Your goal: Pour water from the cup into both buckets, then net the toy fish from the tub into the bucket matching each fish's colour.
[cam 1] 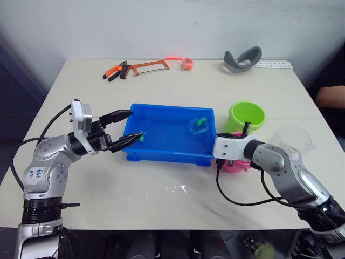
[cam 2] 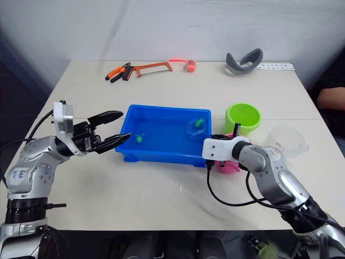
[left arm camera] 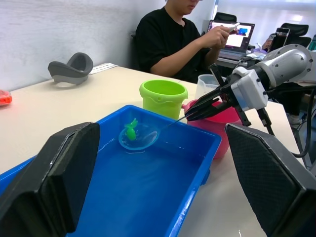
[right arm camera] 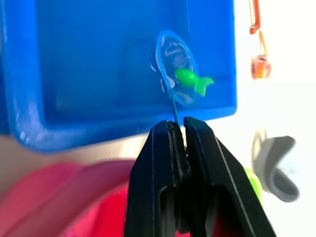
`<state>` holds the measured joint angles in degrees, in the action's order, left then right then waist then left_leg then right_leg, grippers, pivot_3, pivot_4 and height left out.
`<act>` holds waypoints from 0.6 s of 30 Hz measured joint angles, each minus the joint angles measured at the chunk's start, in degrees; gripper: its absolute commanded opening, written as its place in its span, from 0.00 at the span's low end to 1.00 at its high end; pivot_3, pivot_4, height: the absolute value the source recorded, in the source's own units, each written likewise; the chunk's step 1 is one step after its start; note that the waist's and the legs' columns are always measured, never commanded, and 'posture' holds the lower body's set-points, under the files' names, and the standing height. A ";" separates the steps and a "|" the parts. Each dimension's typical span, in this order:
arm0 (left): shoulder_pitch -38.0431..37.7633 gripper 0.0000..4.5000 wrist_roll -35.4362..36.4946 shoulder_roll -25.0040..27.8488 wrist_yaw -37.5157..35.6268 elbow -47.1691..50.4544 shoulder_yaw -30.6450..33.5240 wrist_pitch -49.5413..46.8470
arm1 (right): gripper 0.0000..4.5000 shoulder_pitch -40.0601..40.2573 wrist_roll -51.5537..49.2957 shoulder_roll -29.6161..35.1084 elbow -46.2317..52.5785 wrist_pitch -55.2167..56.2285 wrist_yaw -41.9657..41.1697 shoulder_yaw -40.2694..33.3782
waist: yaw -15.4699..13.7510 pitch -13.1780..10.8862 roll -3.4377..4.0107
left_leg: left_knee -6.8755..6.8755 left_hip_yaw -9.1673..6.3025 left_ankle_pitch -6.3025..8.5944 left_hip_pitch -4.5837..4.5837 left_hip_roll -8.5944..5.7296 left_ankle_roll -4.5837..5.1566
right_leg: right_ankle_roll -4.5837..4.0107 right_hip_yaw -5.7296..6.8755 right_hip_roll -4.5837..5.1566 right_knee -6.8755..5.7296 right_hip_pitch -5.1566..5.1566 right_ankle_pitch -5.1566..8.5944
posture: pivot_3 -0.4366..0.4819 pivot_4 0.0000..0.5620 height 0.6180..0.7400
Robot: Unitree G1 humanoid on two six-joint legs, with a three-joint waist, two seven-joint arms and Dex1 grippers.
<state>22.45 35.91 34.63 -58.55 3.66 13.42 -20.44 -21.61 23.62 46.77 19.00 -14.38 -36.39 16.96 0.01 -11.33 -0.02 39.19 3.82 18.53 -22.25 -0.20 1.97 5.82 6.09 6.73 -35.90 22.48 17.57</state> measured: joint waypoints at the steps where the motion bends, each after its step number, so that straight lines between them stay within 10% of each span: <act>1: 0.06 0.98 0.00 -0.04 -0.14 -0.12 -0.05 0.01 | 0.00 0.76 0.00 0.00 0.66 0.92 0.28 -0.67 | 0.00 0.00 0.00 | 0.00 0.00 0.00 0.00 0.00 0.00 | 0.00 0.00 -0.01 0.00 0.00 0.00 | 0.48 0.27 1.00; 18: 5.84 0.98 -0.53 -2.35 -3.07 -6.84 -3.52 1.91 | 0.00 11.28 -0.85 -0.58 9.13 5.72 3.34 -14.86 | -0.17 0.00 0.00 | 0.00 0.00 0.00 0.01 0.01 0.00 | 0.00 0.01 -0.05 -0.01 -0.01 0.00 | 0.48 0.27 1.00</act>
<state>28.30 35.39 32.27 -61.62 -3.18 9.90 -18.53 -10.34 22.77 46.19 28.14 -8.67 -33.05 2.09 -0.16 -11.33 -0.03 39.19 3.82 18.52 -22.24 -0.19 1.97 5.82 6.10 6.69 -35.91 22.47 17.57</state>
